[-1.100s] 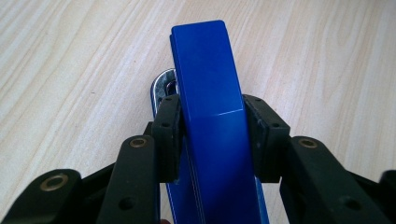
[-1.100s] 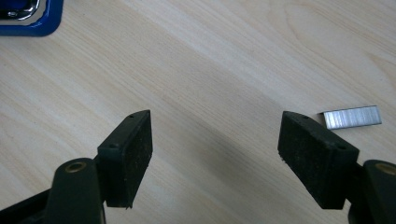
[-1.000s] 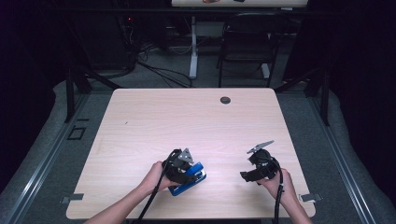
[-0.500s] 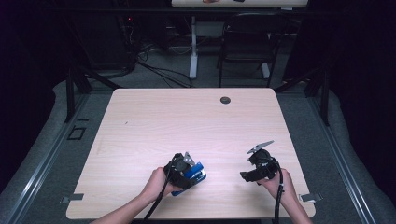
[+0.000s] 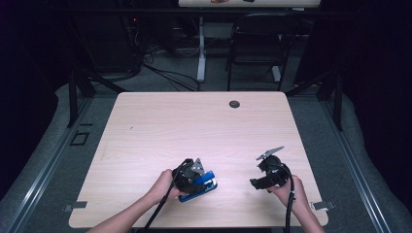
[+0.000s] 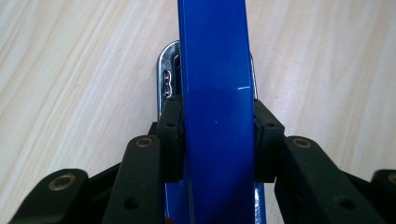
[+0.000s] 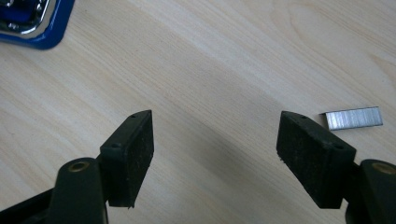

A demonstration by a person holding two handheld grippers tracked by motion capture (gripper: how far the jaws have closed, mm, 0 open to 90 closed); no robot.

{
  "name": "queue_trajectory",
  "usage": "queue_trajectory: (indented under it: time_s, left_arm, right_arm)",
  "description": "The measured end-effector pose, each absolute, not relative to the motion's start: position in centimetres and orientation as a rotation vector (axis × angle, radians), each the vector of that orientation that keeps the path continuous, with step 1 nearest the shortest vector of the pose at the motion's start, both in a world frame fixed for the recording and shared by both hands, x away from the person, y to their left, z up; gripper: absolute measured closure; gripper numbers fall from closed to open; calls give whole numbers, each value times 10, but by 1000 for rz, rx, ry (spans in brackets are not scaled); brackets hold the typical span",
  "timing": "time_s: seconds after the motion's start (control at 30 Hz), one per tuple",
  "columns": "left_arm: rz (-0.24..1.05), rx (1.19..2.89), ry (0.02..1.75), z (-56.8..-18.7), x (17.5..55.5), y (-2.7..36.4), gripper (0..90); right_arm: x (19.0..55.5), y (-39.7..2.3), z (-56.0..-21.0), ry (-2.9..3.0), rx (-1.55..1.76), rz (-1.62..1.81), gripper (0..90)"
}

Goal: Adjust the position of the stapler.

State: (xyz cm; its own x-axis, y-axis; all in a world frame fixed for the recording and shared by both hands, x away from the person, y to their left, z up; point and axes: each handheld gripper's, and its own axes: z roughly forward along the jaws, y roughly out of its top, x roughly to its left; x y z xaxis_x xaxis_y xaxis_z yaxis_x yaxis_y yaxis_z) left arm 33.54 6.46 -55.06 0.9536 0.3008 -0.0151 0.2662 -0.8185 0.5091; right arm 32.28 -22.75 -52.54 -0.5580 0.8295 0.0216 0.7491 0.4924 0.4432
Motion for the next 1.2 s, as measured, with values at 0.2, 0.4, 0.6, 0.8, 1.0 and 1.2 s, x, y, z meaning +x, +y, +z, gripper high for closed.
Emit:
queue_trajectory:
  time_s: [0.2,0.4,0.6,0.8,1.0,1.2]
  left_arm:
    - [68,2576,228,-552,339,62,642]
    - [45,2586,110,-552,342,57,644]
    - [15,2583,45,-552,348,54,644]
    - [37,2553,146,-548,347,54,503]
    - [45,2576,201,-547,340,52,489]
    - [60,2587,245,-538,335,67,519]
  right_arm:
    - [324,-226,-527,2547,1359,600,277]
    - [324,-225,-527,2555,1350,587,278]
    - [324,-225,-527,2555,1350,589,279]
    - [323,-226,-527,2564,1346,598,279]
    - [323,-227,-526,2560,1345,595,281]
    - [322,-227,-526,2562,1346,613,282]
